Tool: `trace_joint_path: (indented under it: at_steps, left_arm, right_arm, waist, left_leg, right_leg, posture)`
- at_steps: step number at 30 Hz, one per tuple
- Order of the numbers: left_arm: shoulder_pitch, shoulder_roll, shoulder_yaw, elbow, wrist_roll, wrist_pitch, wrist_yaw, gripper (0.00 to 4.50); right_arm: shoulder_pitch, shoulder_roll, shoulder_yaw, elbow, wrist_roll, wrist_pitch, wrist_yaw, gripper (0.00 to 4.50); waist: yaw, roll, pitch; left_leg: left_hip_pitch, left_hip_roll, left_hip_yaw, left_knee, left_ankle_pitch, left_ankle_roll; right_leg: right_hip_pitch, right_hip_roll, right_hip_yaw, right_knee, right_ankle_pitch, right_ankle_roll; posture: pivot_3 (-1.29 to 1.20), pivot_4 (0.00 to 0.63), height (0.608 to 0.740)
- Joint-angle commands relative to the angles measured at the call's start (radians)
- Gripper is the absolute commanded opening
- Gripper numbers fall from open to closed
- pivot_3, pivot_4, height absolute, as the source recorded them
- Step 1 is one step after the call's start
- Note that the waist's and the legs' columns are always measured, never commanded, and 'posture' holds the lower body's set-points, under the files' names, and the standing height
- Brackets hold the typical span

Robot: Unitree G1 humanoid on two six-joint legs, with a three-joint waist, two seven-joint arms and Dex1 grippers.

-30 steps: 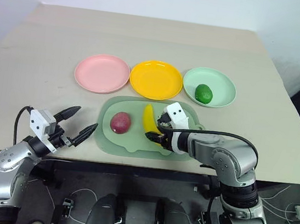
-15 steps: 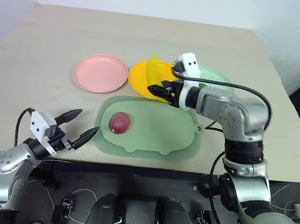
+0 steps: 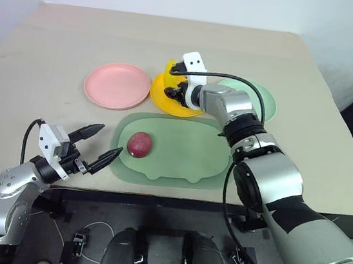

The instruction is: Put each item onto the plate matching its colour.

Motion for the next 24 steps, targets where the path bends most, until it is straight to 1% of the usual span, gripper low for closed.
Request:
trace_joint_path:
  at_steps: [1, 8, 14, 16, 18, 20, 22, 24]
  left_arm:
    - [-0.012, 0.01, 0.001, -0.089, -0.018, 0.041, 0.041, 4.5]
    - [-0.039, 0.007, -0.028, -0.185, -0.019, 0.132, 0.121, 4.5]
    - [-0.068, 0.014, -0.042, -0.251, -0.033, 0.216, 0.181, 4.5]
    - [-0.078, 0.012, -0.046, -0.258, -0.032, 0.234, 0.192, 4.5]
    - [-0.09, 0.011, -0.055, -0.266, -0.03, 0.252, 0.207, 4.5]
    - [-0.112, 0.005, -0.075, -0.279, -0.03, 0.283, 0.237, 4.5]
    - [-0.132, 0.002, -0.091, -0.29, -0.031, 0.306, 0.258, 4.5]
    - [-0.156, -0.001, -0.109, -0.297, -0.034, 0.333, 0.276, 4.5]
  right_arm:
    - [-0.052, 0.024, -0.041, 0.065, -0.027, -0.071, -0.017, 2.02]
    - [-0.065, 0.027, -0.08, 0.09, -0.061, -0.105, -0.011, 4.48]
    - [-0.043, -0.002, -0.104, -0.003, -0.046, -0.084, 0.069, 4.48]
    - [0.002, -0.01, -0.104, -0.112, -0.025, -0.04, 0.122, 4.48]
    - [0.102, -0.02, -0.091, -0.335, 0.007, 0.039, 0.166, 4.48]
    - [0.255, -0.044, -0.065, -0.647, 0.05, 0.141, 0.203, 4.48]
    - [0.386, -0.069, -0.047, -0.89, 0.079, 0.21, 0.212, 4.48]
    - [0.502, -0.096, -0.055, -1.088, 0.122, 0.286, 0.209, 4.48]
  waist:
    - [-0.005, 0.0, 0.0]
    - [-0.014, 0.0, 0.0]
    - [-0.013, 0.0, 0.0]
    - [-0.012, 0.0, 0.0]
    - [-0.01, 0.0, 0.0]
    - [-0.004, -0.001, -0.001]
    - [0.002, -0.001, 0.0]
    - [0.011, 0.0, 0.0]
  left_leg:
    - [0.0, 0.0, 0.0, 0.0, 0.0, 0.0]
    - [0.0, 0.0, -0.001, 0.0, 0.001, 0.0]
    - [0.0, 0.0, -0.002, 0.001, 0.001, 0.0]
    - [0.0, 0.0, -0.002, 0.001, 0.001, 0.0]
    - [0.0, 0.0, -0.002, 0.001, 0.001, 0.0]
    - [0.0, 0.0, -0.003, 0.001, 0.001, 0.0]
    - [0.0, 0.0, -0.005, 0.001, 0.001, 0.0]
    - [0.0, -0.001, -0.005, 0.002, 0.001, 0.0]
  right_leg:
    - [0.0, 0.0, 0.0, 0.0, 0.0, 0.0]
    - [0.0, 0.0, 0.0, 0.001, 0.0, 0.0]
    - [0.0, 0.0, 0.0, 0.002, 0.0, 0.0]
    - [0.0, 0.0, 0.0, 0.002, 0.0, 0.0]
    - [0.0, 0.0, 0.0, 0.002, 0.0, 0.0]
    - [0.001, 0.0, -0.001, 0.001, 0.0, 0.0]
    - [0.002, -0.001, -0.001, 0.001, 0.0, 0.0]
    - [0.002, -0.001, -0.001, 0.002, 0.0, 0.0]
  posture:
    - [0.0, 0.15, 0.695]
    - [0.0, 0.15, 0.695]
    - [0.0, 0.15, 0.695]
    - [0.0, 0.15, 0.695]
    - [0.0, 0.15, 0.695]
    - [0.0, 0.15, 0.695]
    - [0.0, 0.15, 0.695]
    - [0.0, 0.15, 0.695]
